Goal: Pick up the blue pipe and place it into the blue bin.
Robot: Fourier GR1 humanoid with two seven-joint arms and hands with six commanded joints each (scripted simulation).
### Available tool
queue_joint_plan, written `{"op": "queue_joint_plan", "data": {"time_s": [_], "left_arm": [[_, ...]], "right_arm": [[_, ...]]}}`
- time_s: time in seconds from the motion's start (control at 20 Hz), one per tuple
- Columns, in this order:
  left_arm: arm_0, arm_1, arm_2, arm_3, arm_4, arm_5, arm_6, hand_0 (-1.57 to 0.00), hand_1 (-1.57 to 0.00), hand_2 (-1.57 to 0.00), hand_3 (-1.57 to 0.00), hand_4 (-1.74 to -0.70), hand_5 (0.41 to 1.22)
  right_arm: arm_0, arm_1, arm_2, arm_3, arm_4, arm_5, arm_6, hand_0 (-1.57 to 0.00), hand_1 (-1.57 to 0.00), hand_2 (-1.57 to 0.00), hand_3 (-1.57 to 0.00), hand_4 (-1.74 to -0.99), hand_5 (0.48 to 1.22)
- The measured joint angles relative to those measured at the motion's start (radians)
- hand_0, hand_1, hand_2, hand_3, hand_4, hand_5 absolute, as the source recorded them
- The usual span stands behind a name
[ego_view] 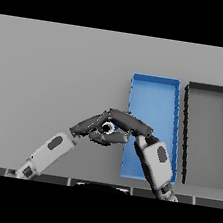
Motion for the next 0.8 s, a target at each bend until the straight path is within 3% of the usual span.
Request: {"op": "queue_joint_plan", "data": {"time_s": [0.1, 0.2, 0.35, 0.55, 0.6, 0.8], "left_arm": [[-0.004, -0.005, -0.001, -0.008, 0.008, 0.008, 0.046, -0.01, -0.01, -0.01, 0.0, -0.88, 0.593], [-0.009, -0.001, -0.006, -0.004, -0.009, 0.015, 0.065, -0.01, -0.01, -0.01, 0.0, -0.88, 0.555], [0.012, 0.002, -0.016, 0.006, -0.018, 0.008, 0.044, 0.0, 0.0, 0.0, 0.0, -0.87, 0.529], [0.025, 0.012, -0.021, -0.012, -0.016, 0.005, 0.059, 0.0, 0.0, 0.0, 0.0, -0.86, 0.503], [0.017, 0.006, -0.021, -0.012, -0.018, 0.009, 0.061, 0.0, 0.0, 0.0, 0.0, -0.86, 0.498], [0.022, 0.02, -0.017, -0.022, -0.009, -0.002, 0.05, 0.0, 0.0, 0.0, 0.0, -0.87, 0.484]], "right_arm": [[-0.008, 0.019, -0.017, -0.003, -0.041, -0.009, 0.048, -1.57, -1.57, -1.57, -1.57, -1.492, 1.221], [-0.023, 0.047, -0.04, -0.012, -0.204, -0.047, 0.144, -1.57, -1.57, -1.57, -1.57, -1.492, 1.221], [-0.089, 0.027, -0.082, -0.005, -0.368, -0.126, 0.244, -1.57, -1.57, -1.57, -1.57, -1.494, 1.221], [-0.242, -0.106, -0.071, -0.011, -0.512, -0.306, 0.241, -1.57, -1.57, -1.57, -1.57, -1.493, 1.221], [-0.287, -0.113, -0.086, -0.014, -0.522, -0.33, 0.235, -1.57, -1.57, -1.57, -1.57, -1.494, 1.221], [-0.473, -0.172, -0.187, 0.073, -0.527, -0.338, 0.184, -1.57, -1.57, -1.57, -1.57, -1.496, 1.221]]}}
